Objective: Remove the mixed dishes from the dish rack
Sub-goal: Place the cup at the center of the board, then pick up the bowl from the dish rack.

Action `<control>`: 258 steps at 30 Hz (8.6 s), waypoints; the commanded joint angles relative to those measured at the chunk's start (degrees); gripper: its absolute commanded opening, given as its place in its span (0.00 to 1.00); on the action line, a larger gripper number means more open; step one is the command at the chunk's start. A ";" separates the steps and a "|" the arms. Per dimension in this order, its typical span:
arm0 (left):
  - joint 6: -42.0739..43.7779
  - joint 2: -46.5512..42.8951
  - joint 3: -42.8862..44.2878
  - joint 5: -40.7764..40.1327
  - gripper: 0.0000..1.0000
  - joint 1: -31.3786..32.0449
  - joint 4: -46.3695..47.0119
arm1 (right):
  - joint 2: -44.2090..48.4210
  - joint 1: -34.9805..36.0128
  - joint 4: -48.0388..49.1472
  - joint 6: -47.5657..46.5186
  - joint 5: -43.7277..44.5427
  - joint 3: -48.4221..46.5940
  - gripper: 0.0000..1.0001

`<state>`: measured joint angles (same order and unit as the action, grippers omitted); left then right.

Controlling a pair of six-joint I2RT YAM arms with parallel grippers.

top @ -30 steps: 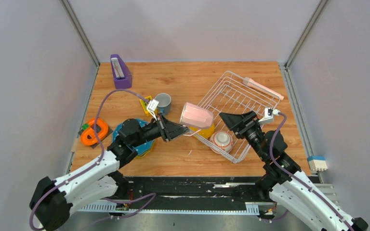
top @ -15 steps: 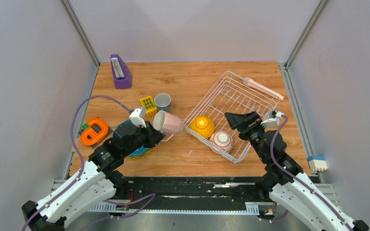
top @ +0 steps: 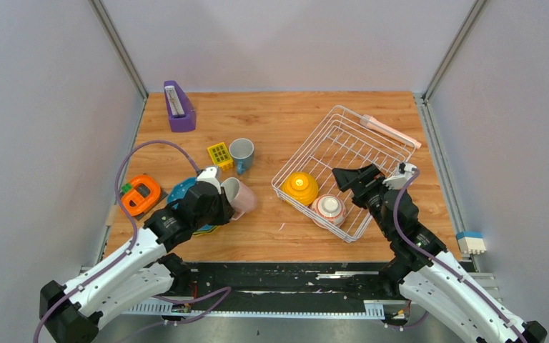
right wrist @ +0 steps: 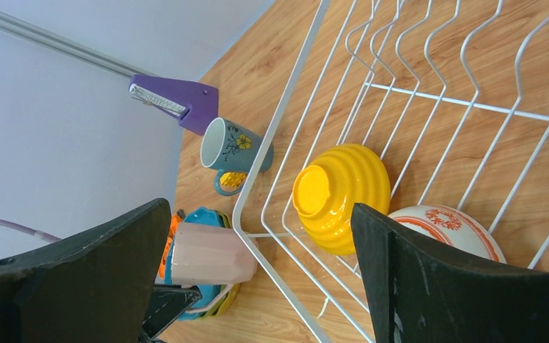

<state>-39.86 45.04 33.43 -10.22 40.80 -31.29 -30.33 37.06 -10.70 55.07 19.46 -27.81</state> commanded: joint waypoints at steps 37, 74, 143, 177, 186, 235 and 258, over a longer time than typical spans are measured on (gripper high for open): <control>6.40 19.20 11.65 -15.06 0.00 0.07 10.81 | -4.03 -0.06 -9.60 -5.08 4.32 -6.82 1.00; 6.61 18.26 10.58 -11.23 0.95 0.12 9.16 | -26.49 -3.31 -24.02 -11.20 -11.74 -14.64 1.00; 6.73 5.55 7.52 -2.39 1.00 0.07 12.01 | -33.65 -15.61 -17.68 -17.62 -33.88 -10.83 0.80; 9.69 17.05 19.52 22.02 1.00 0.64 22.52 | -29.49 -20.54 -17.60 -16.44 -38.14 -6.49 0.21; 11.12 27.06 24.34 24.52 1.00 4.31 22.92 | -24.83 -25.48 -15.43 -16.87 -43.75 -2.49 0.00; 5.80 42.64 28.50 38.57 1.00 8.77 36.52 | -4.05 -34.38 -10.08 -9.30 -55.20 0.43 0.00; -1.86 33.57 20.74 49.12 0.97 8.77 52.36 | 5.33 -34.43 -4.14 -1.64 -60.86 -3.99 0.00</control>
<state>-39.40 81.62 54.37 34.13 47.92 15.29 -27.05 2.15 -22.00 50.22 -36.82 -27.73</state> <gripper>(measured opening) 0.979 0.040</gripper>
